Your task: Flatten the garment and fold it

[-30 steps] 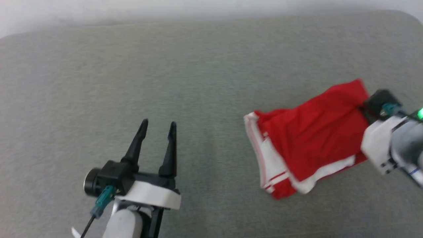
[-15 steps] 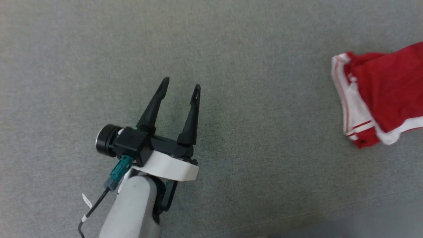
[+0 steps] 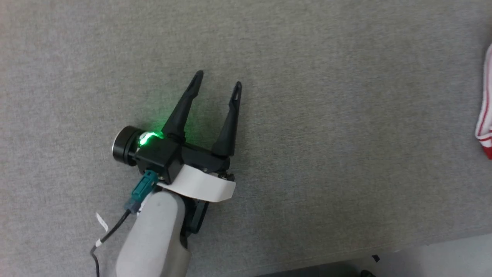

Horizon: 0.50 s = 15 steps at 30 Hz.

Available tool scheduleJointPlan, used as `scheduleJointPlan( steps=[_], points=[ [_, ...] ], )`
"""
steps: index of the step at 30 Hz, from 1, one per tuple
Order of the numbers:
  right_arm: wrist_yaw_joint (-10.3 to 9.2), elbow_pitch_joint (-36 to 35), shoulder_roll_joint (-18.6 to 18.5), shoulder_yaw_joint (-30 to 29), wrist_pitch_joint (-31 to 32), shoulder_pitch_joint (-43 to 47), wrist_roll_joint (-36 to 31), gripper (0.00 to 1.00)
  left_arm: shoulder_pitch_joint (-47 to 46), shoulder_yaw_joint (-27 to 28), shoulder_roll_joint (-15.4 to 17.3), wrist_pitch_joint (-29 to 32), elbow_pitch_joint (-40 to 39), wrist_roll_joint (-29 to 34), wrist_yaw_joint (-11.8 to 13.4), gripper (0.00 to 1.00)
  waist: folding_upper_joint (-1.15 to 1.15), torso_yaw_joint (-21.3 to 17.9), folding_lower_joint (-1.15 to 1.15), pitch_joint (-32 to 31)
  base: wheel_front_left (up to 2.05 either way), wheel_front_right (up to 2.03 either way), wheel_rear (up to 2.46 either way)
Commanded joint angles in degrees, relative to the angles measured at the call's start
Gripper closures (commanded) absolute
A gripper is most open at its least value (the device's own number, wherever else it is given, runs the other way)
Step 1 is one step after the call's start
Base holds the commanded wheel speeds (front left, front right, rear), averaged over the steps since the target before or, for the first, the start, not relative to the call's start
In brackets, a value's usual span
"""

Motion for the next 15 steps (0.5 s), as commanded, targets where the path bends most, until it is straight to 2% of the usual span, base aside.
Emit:
scheduleJointPlan(
  steps=[1, 2, 7, 15],
  points=[
    [-0.14, 1.2, 1.1, -0.8, -0.9, -0.9, -0.7, 0.6, -1.0, 0.1, 0.0, -0.3, 0.2, 0.2, -0.6, 0.0, 0.0, 1.0, -0.01, 0.8, 0.0, 0.0, 0.0],
    [-0.14, 1.6, 1.6, -1.2, -1.5, -1.0, -1.2, 0.0, -1.0, 0.1, 0.0, -0.3, 0.3, 0.1, -0.5, 0.0, 0.0, 1.1, -0.01, 0.5, 0.0, 0.0, 0.0],
    [-0.14, 3.0, 3.2, -2.5, -4.4, -2.2, -2.0, 0.0, -0.1, 0.6, 0.0, -0.3, 0.9, -0.6, -0.2, 0.0, 0.0, 1.0, -0.01, -2.7, 0.0, 0.0, 0.0],
    [-0.14, -0.3, 5.5, -0.2, -6.0, -3.7, 0.8, 0.0, 4.2, 1.9, 0.0, -0.3, 1.9, -2.7, 0.5, 0.0, 0.0, 0.8, -0.01, -13.4, 0.0, 0.0, 0.0]
  ],
)
